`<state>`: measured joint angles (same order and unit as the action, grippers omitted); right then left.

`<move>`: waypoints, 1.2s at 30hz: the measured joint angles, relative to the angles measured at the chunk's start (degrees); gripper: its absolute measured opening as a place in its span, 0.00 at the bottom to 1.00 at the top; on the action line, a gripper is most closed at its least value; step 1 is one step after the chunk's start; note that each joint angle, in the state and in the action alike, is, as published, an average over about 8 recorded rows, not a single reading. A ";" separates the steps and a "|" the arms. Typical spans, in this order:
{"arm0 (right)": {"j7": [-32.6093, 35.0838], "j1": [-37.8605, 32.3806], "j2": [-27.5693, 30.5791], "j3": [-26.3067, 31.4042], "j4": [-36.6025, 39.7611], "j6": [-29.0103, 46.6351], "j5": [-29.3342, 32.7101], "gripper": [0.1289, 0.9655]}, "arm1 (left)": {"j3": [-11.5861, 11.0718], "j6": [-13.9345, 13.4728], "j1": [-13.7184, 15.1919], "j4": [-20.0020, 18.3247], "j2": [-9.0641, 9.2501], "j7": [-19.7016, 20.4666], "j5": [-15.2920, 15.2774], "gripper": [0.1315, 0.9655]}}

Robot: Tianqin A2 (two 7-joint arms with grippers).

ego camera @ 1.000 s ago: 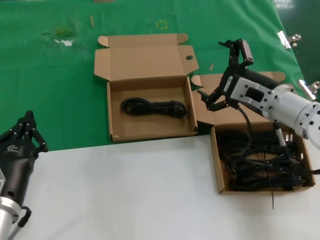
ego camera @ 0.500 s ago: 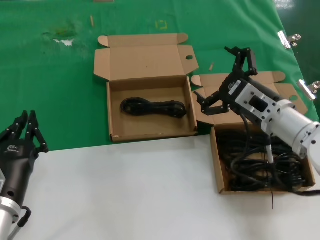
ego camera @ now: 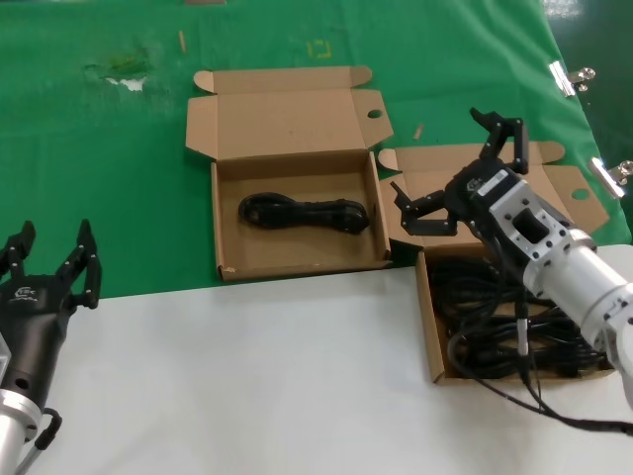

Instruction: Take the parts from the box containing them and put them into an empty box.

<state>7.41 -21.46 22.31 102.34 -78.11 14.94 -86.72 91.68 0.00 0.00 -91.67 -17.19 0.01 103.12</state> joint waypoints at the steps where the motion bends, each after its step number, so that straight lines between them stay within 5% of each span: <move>1: -0.18 0.53 -0.13 -0.26 -0.33 -0.37 -0.40 1.00 | 0.00 0.00 0.00 0.00 0.00 0.00 0.00 0.27; 14: -2.52 7.30 -1.74 -3.63 -4.62 -5.09 -5.59 1.00 | 0.00 0.00 0.00 0.00 0.00 0.00 0.00 0.63; 18: -3.24 9.37 -2.24 -4.66 -5.93 -6.53 -7.18 1.00 | 0.00 0.00 0.00 0.00 0.00 0.00 0.01 0.63; 26: -4.66 13.51 -3.22 -6.72 -8.55 -9.41 -10.34 1.00 | 0.00 0.00 0.00 0.00 0.00 0.00 0.01 0.84; 36: -6.42 18.61 -4.44 -9.25 -11.77 -12.96 -14.24 1.00 | 0.00 0.00 0.00 0.00 0.00 0.00 0.01 0.96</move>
<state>0.98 -2.85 17.87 93.09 -89.88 1.98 -100.95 91.67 0.00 0.00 -91.67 -17.19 0.01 103.13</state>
